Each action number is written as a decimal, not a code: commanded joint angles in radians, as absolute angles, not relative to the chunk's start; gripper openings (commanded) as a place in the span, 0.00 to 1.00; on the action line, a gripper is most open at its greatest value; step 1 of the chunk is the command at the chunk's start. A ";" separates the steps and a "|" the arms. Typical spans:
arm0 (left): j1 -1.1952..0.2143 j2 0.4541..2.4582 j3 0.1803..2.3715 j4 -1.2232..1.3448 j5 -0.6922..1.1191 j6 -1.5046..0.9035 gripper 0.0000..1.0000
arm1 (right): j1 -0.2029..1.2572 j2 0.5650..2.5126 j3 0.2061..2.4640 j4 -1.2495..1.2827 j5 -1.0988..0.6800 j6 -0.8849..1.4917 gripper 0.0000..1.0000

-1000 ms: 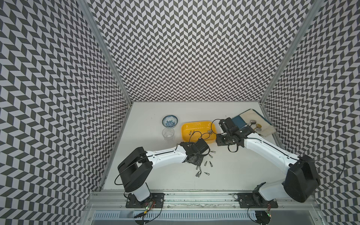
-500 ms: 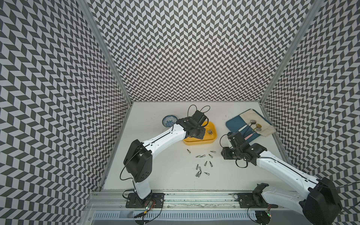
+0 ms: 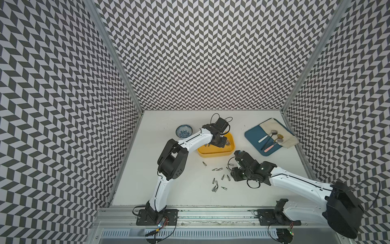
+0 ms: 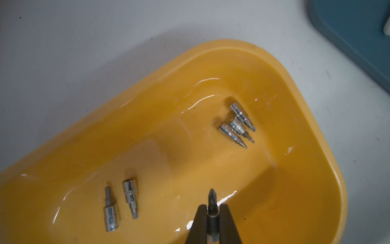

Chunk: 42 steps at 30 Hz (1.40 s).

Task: Put the bit on the desktop into the storage box
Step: Place the screwdriver bit in the storage box.

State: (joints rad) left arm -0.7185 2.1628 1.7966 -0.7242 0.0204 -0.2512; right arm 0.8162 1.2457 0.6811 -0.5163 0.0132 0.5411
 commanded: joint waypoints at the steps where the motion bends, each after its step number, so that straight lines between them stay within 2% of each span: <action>1: -0.707 2.201 1.843 -0.704 0.055 -0.235 0.00 | 0.857 1.292 0.679 -0.440 0.067 0.555 0.39; 14: -0.677 2.320 1.927 -0.729 0.117 -0.230 0.00 | 0.898 1.447 0.713 -0.400 0.079 0.521 0.35; 29: -0.669 2.342 1.913 -0.717 0.140 -0.235 0.02 | 0.931 1.537 0.777 -0.468 0.137 0.509 0.29; 37: -0.667 2.347 1.902 -0.707 0.142 -0.235 0.08 | 0.936 1.562 0.786 -0.480 0.137 0.515 0.28; 42: -0.667 2.341 1.890 -0.698 0.143 -0.236 0.22 | 0.941 1.569 0.785 -0.490 0.136 0.514 0.27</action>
State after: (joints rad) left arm -0.6735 2.3245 1.8984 -0.7189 0.1295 -0.2443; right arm 0.9306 1.5494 0.7780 -0.4721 0.1230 0.5163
